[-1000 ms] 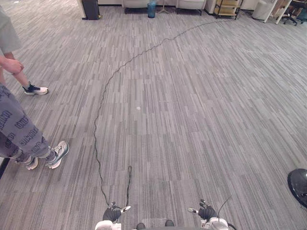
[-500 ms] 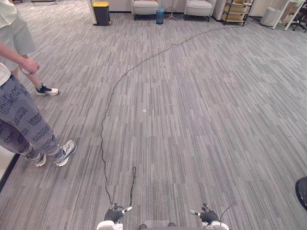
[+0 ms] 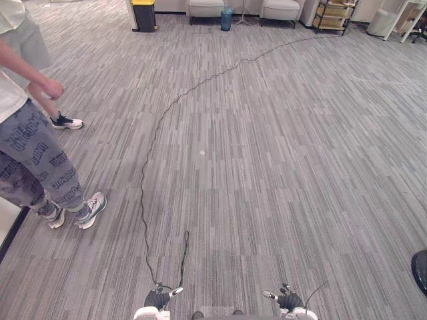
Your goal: Pick up cushions and gather them together orderly.
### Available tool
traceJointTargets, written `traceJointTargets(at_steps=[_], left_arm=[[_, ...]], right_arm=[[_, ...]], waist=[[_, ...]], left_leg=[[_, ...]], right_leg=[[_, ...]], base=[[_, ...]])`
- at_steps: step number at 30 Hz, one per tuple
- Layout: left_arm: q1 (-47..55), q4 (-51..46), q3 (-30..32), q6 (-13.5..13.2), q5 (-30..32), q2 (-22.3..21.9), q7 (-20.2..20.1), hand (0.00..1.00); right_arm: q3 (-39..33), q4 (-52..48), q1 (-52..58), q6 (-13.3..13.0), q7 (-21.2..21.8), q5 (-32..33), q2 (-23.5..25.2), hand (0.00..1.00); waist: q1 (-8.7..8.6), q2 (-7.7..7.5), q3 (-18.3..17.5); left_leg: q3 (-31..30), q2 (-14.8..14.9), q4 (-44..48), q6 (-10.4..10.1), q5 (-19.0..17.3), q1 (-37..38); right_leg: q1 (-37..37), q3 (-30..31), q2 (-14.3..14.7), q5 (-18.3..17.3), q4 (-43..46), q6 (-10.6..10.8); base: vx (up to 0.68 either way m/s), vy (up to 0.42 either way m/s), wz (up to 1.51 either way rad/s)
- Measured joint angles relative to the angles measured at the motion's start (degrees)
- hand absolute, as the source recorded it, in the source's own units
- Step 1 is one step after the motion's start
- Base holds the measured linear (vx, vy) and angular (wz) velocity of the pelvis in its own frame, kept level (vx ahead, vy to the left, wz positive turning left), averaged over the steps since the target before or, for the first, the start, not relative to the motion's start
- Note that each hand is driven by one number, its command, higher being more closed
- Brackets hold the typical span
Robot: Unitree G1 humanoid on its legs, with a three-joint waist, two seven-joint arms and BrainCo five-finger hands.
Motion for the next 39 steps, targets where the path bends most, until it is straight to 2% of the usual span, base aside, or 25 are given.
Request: traceJointTargets(at_steps=[4, 6, 8, 9, 10, 12, 15, 18, 19, 20, 21, 22, 23, 25, 26, 27, 28, 30, 32, 33, 34, 36, 37, 38, 39], left_arm=[[-0.61, -0.06, 0.09, 0.0, -1.19, 0.14, 0.01, 0.0], [-1.75, -0.28, 0.93, 0.01, -2.42, 0.18, 0.0, 0.0], [-1.63, -0.97, 2.05, 0.02, -3.34, -0.5, -0.03, 0.0], [-1.67, -1.39, 2.44, 0.01, -3.43, -0.42, -0.16, 0.0], [-1.98, -2.27, 2.8, -0.06, -3.87, -0.45, -0.57, 0.0], [-2.24, -2.48, 4.2, -0.12, -4.51, -0.84, -0.74, 0.0], [-2.25, -3.1, 4.62, -0.23, -5.59, -1.16, -0.79, 0.0], [-2.44, -4.04, 4.55, -0.39, -5.88, -1.35, -0.8, 0.0], [-2.68, -4.08, 4.59, -0.49, -6.0, -1.13, -0.79, 0.0], [-2.85, -4.58, 4.98, -0.73, -6.1, -0.97, -0.85, 0.0], [-2.87, -4.82, 5.19, -0.72, -6.09, -1.03, -0.88, 0.0], [-2.85, -5.05, 5.88, -0.68, -6.04, -1.03, -0.87, 0.0], [-2.85, -4.8, 6.24, -0.5, -5.85, -1.12, -0.79, 0.0], [-2.65, -4.5, 5.36, -0.16, -5.28, -1.09, -0.82, 0.0], [-2.71, -4.37, 3.37, 0.04, -4.37, -0.3, -0.86, 0.0], [-2.8, -4.37, 3.18, 0.06, -4.27, -0.24, -0.88, 0.0], [-2.87, -4.39, 2.72, 0.11, -4.24, -0.3, -0.85, 0.0], [-3.09, -4.61, 2.31, 0.24, -4.22, -0.98, -0.84, 0.0], [-3.71, -4.66, 2.31, 0.26, -4.24, -1.1, -0.85, 0.0], [-3.85, -4.57, 2.29, 0.27, -4.24, -0.93, -0.87, 0.0], [-4.29, -4.38, 2.18, 0.3, -4.24, -0.98, -0.89, 0.0], [-4.48, -4.36, 1.96, 0.27, -4.19, -0.98, -0.91, 0.0], [-4.45, -3.88, 1.59, 0.25, -3.94, -0.87, -1.0, 0.0], [-4.6, -2.75, 1.49, 0.26, -3.61, -1.5, -1.0, 0.0], [-4.79, -2.15, 1.64, 0.31, -3.5, -2.11, -1.08, 0.0]], right_arm=[[-0.64, -0.02, -0.09, 0.38, 0.04, 0.0, -0.2, 0.0], [-2.11, -0.11, -0.53, 0.38, 0.02, 0.15, -0.44, 0.0], [-2.35, -0.32, -0.48, 0.37, 0.02, 1.84, -1.15, 0.0], [-2.84, -0.84, -0.44, 0.35, -0.01, 2.46, -1.18, 0.0], [-3.93, -0.91, -0.68, 0.38, -0.09, 2.8, -1.16, 0.0], [-4.73, -0.77, -0.69, 0.5, -0.2, 2.81, -1.4, 0.0], [-4.62, -0.76, -1.09, 0.58, -0.2, 2.8, -2.21, 0.0], [-4.49, -0.7, -2.18, 0.57, -0.39, 2.79, -2.43, 0.0], [-4.32, -0.33, -2.57, 0.49, -0.46, 2.74, -1.82, 0.0], [-4.44, -0.21, -3.58, 0.46, -0.1, 2.68, -1.01, 0.0], [-4.54, -0.22, -3.57, 0.45, -0.07, 2.68, -0.71, 0.0], [-4.7, -0.42, -3.46, 0.39, -0.08, 2.63, -0.25, 0.0], [-4.74, -0.42, -3.23, 0.48, -0.02, 2.47, 0.12, 0.0], [-4.75, -0.54, -3.06, 0.48, 0.02, 2.23, 0.13, 0.0], [-4.74, -1.06, -2.5, 0.5, 0.04, 2.26, 0.25, 0.0], [-4.72, -1.09, -2.38, 0.55, 0.05, 2.27, 0.25, 0.0], [-4.71, -1.3, -2.11, 0.57, 0.04, 2.28, 0.23, 0.0], [-4.69, -4.42, -1.81, 0.35, 0.06, 2.32, -0.24, 0.0], [-4.61, -5.47, -2.68, -0.43, 0.28, 2.38, -0.43, 0.0], [-4.53, -5.3, -3.06, -0.46, 0.36, 2.37, -0.39, 0.0], [-4.4, -5.12, -3.48, -0.54, 0.51, 2.45, -0.39, 0.0], [-4.44, -5.13, -3.65, -0.7, 0.56, 2.74, -0.49, 0.0], [-4.44, -4.81, -3.13, -0.66, 0.55, 2.69, -0.52, 0.0], [-5.23, -3.66, -2.6, -0.63, 0.62, 2.87, -1.22, 0.0], [-5.5, -3.22, -3.02, -0.65, 0.61, 2.67, -1.87, 0.0]], waist=[[-0.08, -0.09, 1.32], [0.27, 0.59, 3.14], [0.45, 1.53, 3.74], [0.34, 1.6, 4.24], [0.37, 0.87, 5.01], [0.68, 1.29, 5.66], [0.8, 1.72, 5.71], [2.28, 1.46, 5.93], [2.85, -0.07, 5.36], [2.98, -0.58, 5.6], [3.07, -0.67, 5.57], [3.29, -0.8, 5.53], [3.6, -0.94, 5.46], [3.17, -0.87, 5.33], [2.29, -1.27, 5.36], [2.08, -1.44, 5.39], [1.98, -1.51, 5.6], [1.83, -0.13, 6.89], [0.83, 0.98, 7.82], [0.43, 0.74, 7.92], [-0.54, 0.37, 7.95], [-1.15, 0.45, 7.95], [-1.4, -0.38, 7.65], [-1.64, -0.32, 7.12], [-1.58, 1.05, 6.74]], left_leg=[[0.17, 0.02, 4.21, -1.23, -2.53, -2.5], [1.05, 1.18, 17.3, -2.18, -9.78, -8.94], [2.31, 2.82, 24.57, -4.52, -13.42, -11.17], [5.0, 3.79, 30.74, -4.85, -13.14, -13.67], [8.23, 5.12, 38.55, -4.93, -13.38, -17.64], [9.94, 6.71, 40.84, -3.3, -15.1, -19.73], [10.36, 7.91, 33.22, -3.67, -13.06, -23.7], [10.26, 6.87, 19.93, -4.96, -1.16, -24.92], [11.44, 4.69, 20.98, -2.43, -3.84, -24.64], [12.1, 4.75, 25.15, -0.36, -7.08, -26.38], [12.19, 4.83, 26.57, 0.6, -7.83, -26.87], [12.88, 4.88, 29.37, 3.13, -9.66, -26.89], [13.85, 4.37, 30.9, 6.82, -12.39, -24.63], [13.92, 3.56, 30.12, 7.13, -14.45, -21.64], [14.08, 2.38, 29.33, 8.19, -16.08, -18.21], [14.09, 2.1, 29.19, 8.63, -16.36, -17.25], [14.12, 1.77, 28.81, 9.26, -16.74, -14.73], [14.03, 2.29, 24.48, 9.96, -17.44, -5.72], [13.96, 3.29, 19.13, 8.49, -18.62, 1.4], [13.94, 3.32, 18.32, 8.36, -18.66, 2.59], [13.68, 3.7, 17.09, 8.3, -18.69, 4.78], [13.3, 4.17, 15.69, 8.27, -18.67, 7.16], [11.58, 3.5, 14.52, 6.85, -18.51, 9.09], [8.69, 3.89, 14.65, 4.56, -19.18, 11.42], [7.99, 5.17, 15.75, 3.96, -19.46, 11.27]], right_leg=[[-3.62, -0.24, -0.6, -3.58, 6.95, -0.29], [-5.8, -1.39, -0.83, -7.09, 12.2, -1.54], [-5.89, -1.56, -0.51, -8.71, 14.15, -1.79], [-5.65, -1.53, -0.91, -9.8, 15.0, -2.09], [-5.33, -1.83, -1.88, -10.61, 15.78, -2.36], [-3.98, -2.04, -2.7, -11.64, 15.96, -1.95], [-2.47, -2.12, -4.81, -13.48, 15.33, -0.15], [0.48, -0.89, -7.41, -14.66, 11.46, 1.83], [1.11, -0.13, -9.43, -14.48, 9.63, 1.6], [1.4, 0.18, -9.79, -12.56, 9.31, 2.38], [1.42, 0.4, -10.02, -12.17, 9.5, 3.02], [1.62, 1.33, -10.71, -11.56, 10.97, 4.0], [-0.25, 3.27, -11.56, -11.3, 18.71, 4.84], [-4.26, 3.98, -12.62, -9.56, 30.74, 7.83], [-11.62, 6.87, -13.51, -5.57, 48.45, 9.91], [-13.52, 7.42, -13.52, -5.3, 52.92, 9.8], [-16.53, 7.62, -13.46, -5.26, 59.93, 9.1], [-23.13, 2.87, -12.19, -9.03, 68.16, 2.72], [-28.6, -3.87, -10.01, -12.15, 63.17, 1.31], [-29.76, -5.32, -9.69, -12.4, 60.51, 1.09], [-31.91, -8.27, -8.33, -11.92, 51.4, 0.68], [-32.76, -9.77, -6.24, -8.62, 38.72, 0.73], [-31.62, -9.35, -4.75, -3.3, 26.11, 1.24], [-31.62, -8.18, -3.84, 3.06, 26.18, -6.18], [-32.0, -9.03, -3.4, 0.98, 28.29, -5.75]], base=[[-0.02, -0.008, 0.02], [-0.05, -0.037, -0.06], [0.0, -0.002, -0.11], [0.07, 0.006, 0.1], [0.08, 0.001, 0.17], [0.13, 0.032, 0.12], [0.26, 0.15, 0.1], [0.39, 0.272, -0.13], [0.48, 0.264, -0.2], [0.5, 0.246, -0.14], [0.52, 0.249, -0.09], [0.62, 0.34, -0.2], [0.62, 0.344, -0.24], [0.5, 0.238, -0.17], [0.49, 0.187, 0.03], [0.49, 0.16, 0.12], [0.39, 0.059, -0.02], [0.46, 0.039, -0.25], [0.51, 0.009, -0.13], [0.59, -0.047, 0.14], [0.5, -0.106, 0.27], [0.49, -0.124, 0.38], [0.63, -0.184, 0.58], [0.75, -0.211, 0.51], [0.65, -0.193, 0.29]])
